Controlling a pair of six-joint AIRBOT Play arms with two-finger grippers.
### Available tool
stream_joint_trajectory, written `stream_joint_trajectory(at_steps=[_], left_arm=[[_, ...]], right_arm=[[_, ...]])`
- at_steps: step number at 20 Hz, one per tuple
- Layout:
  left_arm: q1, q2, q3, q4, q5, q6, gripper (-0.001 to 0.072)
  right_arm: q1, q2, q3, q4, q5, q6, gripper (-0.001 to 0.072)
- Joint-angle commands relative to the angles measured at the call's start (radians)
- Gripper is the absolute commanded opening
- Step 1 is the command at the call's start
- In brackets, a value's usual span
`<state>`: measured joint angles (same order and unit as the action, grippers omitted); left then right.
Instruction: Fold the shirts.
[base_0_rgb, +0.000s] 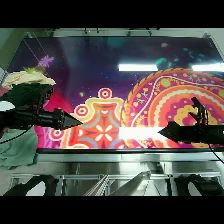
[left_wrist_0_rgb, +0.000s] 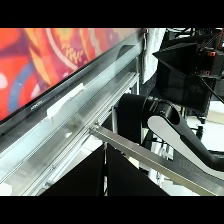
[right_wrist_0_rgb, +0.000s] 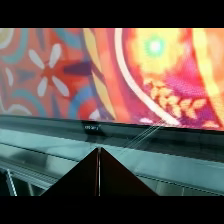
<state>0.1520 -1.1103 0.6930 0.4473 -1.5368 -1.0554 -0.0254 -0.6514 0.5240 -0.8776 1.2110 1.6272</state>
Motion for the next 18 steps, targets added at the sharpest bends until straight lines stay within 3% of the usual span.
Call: stream_joint_trajectory(at_steps=[1, 7, 9, 11, 12, 14, 18], left_arm=[[0.001, 0.001, 0.000, 0.001, 0.000, 0.000, 0.0019], [0.027, 0.001, 0.050, 0.009, -0.054, -0.005, 0.0006], [0.106, 0.003, 0.160, 0.018, -0.091, -0.039, -0.0003], [0.212, 0.021, 0.301, 0.139, -0.047, -0.075, 0.0000], [0.256, 0.021, 0.366, 0.217, -0.016, -0.074, 0.0070], [0.327, 0.002, 0.482, 0.337, 0.101, -0.076, 0.0719], [0.400, -0.151, 0.658, 0.347, 0.413, -0.075, 0.0720]], right_arm=[[0.001, 0.001, 0.000, 0.000, 0.000, 0.000, 0.0016], [0.001, 0.001, 0.000, 0.000, 0.000, 0.000, 0.0016], [0.001, 0.001, 0.000, 0.000, 0.000, 0.000, 0.0016], [0.001, 0.001, 0.000, 0.000, 0.000, 0.000, 0.0016], [0.000, 0.000, 0.000, 0.000, -0.001, -0.013, 0.0016], [0.000, -0.002, 0.000, 0.000, -0.039, -0.023, 0.0016], [0.000, -0.002, 0.000, 0.000, -0.044, -0.023, 0.0016]])
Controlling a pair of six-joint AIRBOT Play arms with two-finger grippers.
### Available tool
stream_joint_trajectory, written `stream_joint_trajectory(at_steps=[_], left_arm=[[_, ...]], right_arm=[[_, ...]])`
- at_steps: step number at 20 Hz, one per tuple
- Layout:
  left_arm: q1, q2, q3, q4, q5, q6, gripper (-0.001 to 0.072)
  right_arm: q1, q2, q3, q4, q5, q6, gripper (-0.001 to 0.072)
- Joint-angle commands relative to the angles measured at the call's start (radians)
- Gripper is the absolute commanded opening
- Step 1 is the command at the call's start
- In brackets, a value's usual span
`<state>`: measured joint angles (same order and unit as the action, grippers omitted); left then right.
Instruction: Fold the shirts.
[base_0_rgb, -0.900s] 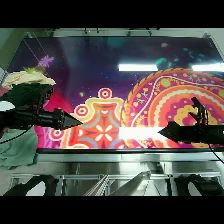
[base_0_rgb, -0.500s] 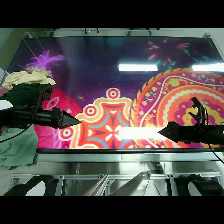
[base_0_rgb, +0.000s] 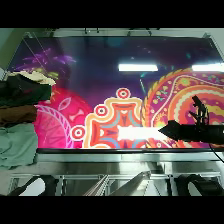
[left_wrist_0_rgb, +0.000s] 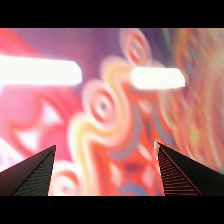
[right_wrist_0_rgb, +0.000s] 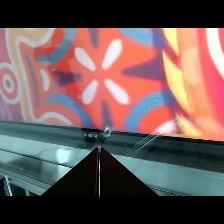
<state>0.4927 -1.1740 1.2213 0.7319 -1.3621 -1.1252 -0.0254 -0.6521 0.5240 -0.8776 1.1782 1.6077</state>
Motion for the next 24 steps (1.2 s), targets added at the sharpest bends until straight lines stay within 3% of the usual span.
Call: stream_joint_trajectory(at_steps=[1, 5, 11, 15, 16, 17, 18, 19, 22, 24], left_arm=[[0.069, -0.154, 0.187, 0.063, 0.319, -0.005, 0.0714], [0.093, -0.462, 0.440, 0.066, 0.415, 0.010, 0.0714], [0.096, -0.802, 0.715, 0.225, 0.492, 0.002, 0.0714], [0.095, -0.952, 0.812, 0.272, 0.414, -0.047, 0.0692], [0.093, -0.980, 0.821, 0.271, 0.373, -0.047, 0.0572], [0.091, -0.995, 0.821, 0.271, 0.333, -0.047, 0.0369], [0.089, -1.000, 0.821, 0.267, 0.294, -0.053, 0.0075], [0.085, -0.994, 0.821, 0.254, 0.270, -0.074, 0.0000], [0.060, -0.904, 0.821, 0.048, 0.272, -0.092, 0.0001], [0.027, -0.797, 0.821, -0.184, 0.283, 0.002, 0.0001]], right_arm=[[0.000, -0.001, 0.000, 0.000, -0.012, -0.003, 0.0016], [0.000, -0.005, 0.000, 0.000, -0.013, -0.003, 0.0015], [0.000, -0.015, 0.000, 0.000, -0.031, -0.003, 0.0016], [0.000, -0.015, 0.000, 0.000, -0.040, -0.003, 0.0016], [0.000, -0.015, 0.000, 0.000, -0.058, -0.003, 0.0016], [0.000, -0.015, 0.000, 0.000, -0.072, -0.003, 0.0016], [0.000, -0.015, 0.000, 0.002, -0.080, -0.003, 0.0016], [0.000, -0.015, 0.000, 0.001, -0.079, -0.003, 0.0016], [0.000, -0.015, 0.000, 0.011, -0.079, -0.003, 0.0016], [0.000, -0.015, 0.000, 0.011, -0.079, -0.003, 0.0015]])
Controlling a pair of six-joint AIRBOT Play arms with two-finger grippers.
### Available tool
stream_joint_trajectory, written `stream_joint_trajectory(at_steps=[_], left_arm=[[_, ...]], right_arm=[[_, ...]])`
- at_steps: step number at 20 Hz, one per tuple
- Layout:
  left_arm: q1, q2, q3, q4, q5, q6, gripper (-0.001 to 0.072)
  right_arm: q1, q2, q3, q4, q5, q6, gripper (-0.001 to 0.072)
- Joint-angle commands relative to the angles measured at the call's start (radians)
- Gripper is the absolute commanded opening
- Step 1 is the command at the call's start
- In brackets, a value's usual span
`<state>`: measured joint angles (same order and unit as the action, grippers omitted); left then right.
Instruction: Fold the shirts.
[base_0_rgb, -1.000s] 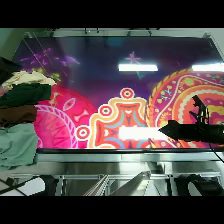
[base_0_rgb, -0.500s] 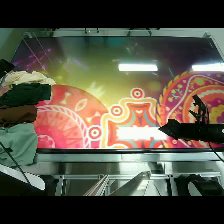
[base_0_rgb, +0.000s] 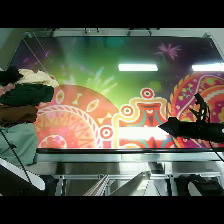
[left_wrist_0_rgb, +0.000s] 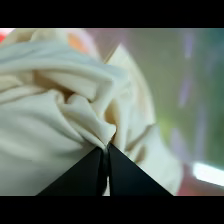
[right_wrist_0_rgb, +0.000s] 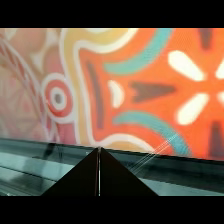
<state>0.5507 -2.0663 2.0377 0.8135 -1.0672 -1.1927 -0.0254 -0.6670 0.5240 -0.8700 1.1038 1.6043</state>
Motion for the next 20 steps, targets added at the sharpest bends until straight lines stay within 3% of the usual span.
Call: stream_joint_trajectory(at_steps=[1, 4, 6, 9, 12, 13, 14, 15, 16, 20], left_arm=[[-0.056, 0.161, 0.005, -0.397, -0.025, 0.127, 0.0002], [-0.152, 0.335, 0.005, -0.715, -0.148, 0.149, 0.0020], [-0.230, 0.422, 0.005, -0.787, -0.264, 0.123, 0.0019], [-0.356, 0.522, -0.047, -0.624, -0.410, 0.001, 0.0019], [-0.486, 0.606, -0.187, -0.382, -0.406, -0.032, 0.0020], [-0.512, 0.619, -0.222, -0.324, -0.400, -0.032, 0.0053], [-0.534, 0.626, -0.253, -0.272, -0.396, -0.032, 0.0336], [-0.544, 0.628, -0.274, -0.238, -0.398, -0.033, 0.0537], [-0.547, 0.627, -0.290, -0.209, -0.401, -0.053, 0.0717], [-0.519, 0.626, -0.356, 0.036, -0.422, -0.074, 0.0715]], right_arm=[[0.000, 0.000, 0.000, 0.000, -0.005, 0.000, 0.0016], [0.000, 0.000, 0.000, 0.004, -0.003, 0.000, 0.0016], [0.000, 0.000, 0.000, 0.003, -0.005, -0.016, 0.0016], [0.000, 0.000, 0.000, 0.003, -0.003, -0.068, 0.0016], [0.000, 0.000, 0.000, -0.002, 0.003, -0.092, 0.0031], [0.000, 0.000, 0.000, -0.009, 0.003, -0.095, 0.0183], [0.000, 0.000, 0.000, -0.012, 0.004, -0.098, 0.0445], [0.000, 0.000, 0.002, -0.011, 0.003, -0.116, 0.0543], [0.000, 0.000, 0.006, -0.012, 0.003, -0.117, 0.0542], [-0.016, -0.028, 0.030, -0.007, -0.073, -0.164, 0.0540]])
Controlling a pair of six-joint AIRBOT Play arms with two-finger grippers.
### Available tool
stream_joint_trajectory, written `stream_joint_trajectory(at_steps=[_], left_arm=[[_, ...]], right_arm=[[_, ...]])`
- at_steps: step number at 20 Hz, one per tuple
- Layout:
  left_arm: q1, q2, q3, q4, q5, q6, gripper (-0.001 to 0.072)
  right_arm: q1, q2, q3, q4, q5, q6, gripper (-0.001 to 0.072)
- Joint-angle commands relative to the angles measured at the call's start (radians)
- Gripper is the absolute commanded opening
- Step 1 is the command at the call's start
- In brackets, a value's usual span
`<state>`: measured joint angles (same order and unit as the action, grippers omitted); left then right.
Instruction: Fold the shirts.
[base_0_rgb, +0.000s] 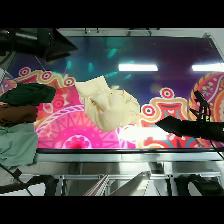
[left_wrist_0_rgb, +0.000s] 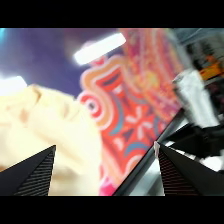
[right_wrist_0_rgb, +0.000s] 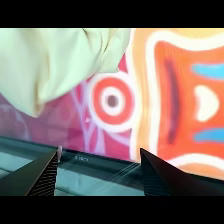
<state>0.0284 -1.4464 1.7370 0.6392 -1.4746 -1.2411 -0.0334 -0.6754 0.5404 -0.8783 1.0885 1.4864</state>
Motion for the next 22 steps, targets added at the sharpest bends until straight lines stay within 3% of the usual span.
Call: stream_joint_trajectory(at_steps=[1, 4, 8, 9, 10, 13, 18, 19, 20, 21, 22], left_arm=[[0.016, 0.006, -0.095, 0.271, 0.000, -0.029, 0.0715], [0.070, -0.007, -0.255, 0.299, 0.134, -0.046, 0.0714], [0.097, -0.137, -0.378, 0.271, 0.292, -0.040, 0.0714], [0.097, -0.182, -0.381, 0.255, 0.319, -0.034, 0.0714], [0.092, -0.230, -0.380, 0.221, 0.345, -0.014, 0.0714], [0.077, -0.352, -0.377, 0.083, 0.429, 0.060, 0.0713], [0.053, -0.536, -0.206, 0.037, 0.338, 0.064, 0.0695], [0.045, -0.566, -0.163, 0.038, 0.317, 0.061, 0.0694], [0.034, -0.590, -0.128, 0.038, 0.301, 0.055, 0.0693], [0.020, -0.609, -0.097, 0.039, 0.298, 0.042, 0.0612], [0.010, -0.623, -0.069, 0.039, 0.292, 0.043, 0.0334]], right_arm=[[-0.008, -0.047, 0.020, 0.007, -0.092, -0.066, 0.0541], [-0.008, -0.217, 0.052, 0.174, -0.154, -0.231, 0.0540], [0.035, -0.539, 0.105, 0.605, -0.111, -0.616, 0.0527], [0.063, -0.614, 0.121, 0.687, -0.101, -0.694, 0.0483], [0.100, -0.680, 0.140, 0.745, -0.100, -0.748, 0.0483], [0.216, -0.837, 0.217, 0.831, -0.109, -0.810, 0.0484], [0.331, -0.981, 0.380, 0.872, -0.113, -0.810, 0.0483], [0.339, -0.995, 0.407, 0.876, -0.113, -0.810, 0.0467], [0.343, -1.004, 0.429, 0.876, -0.113, -0.809, 0.0385], [0.342, -1.007, 0.441, 0.877, -0.113, -0.809, 0.0296], [0.340, -1.007, 0.447, 0.879, -0.111, -0.809, 0.0191]])
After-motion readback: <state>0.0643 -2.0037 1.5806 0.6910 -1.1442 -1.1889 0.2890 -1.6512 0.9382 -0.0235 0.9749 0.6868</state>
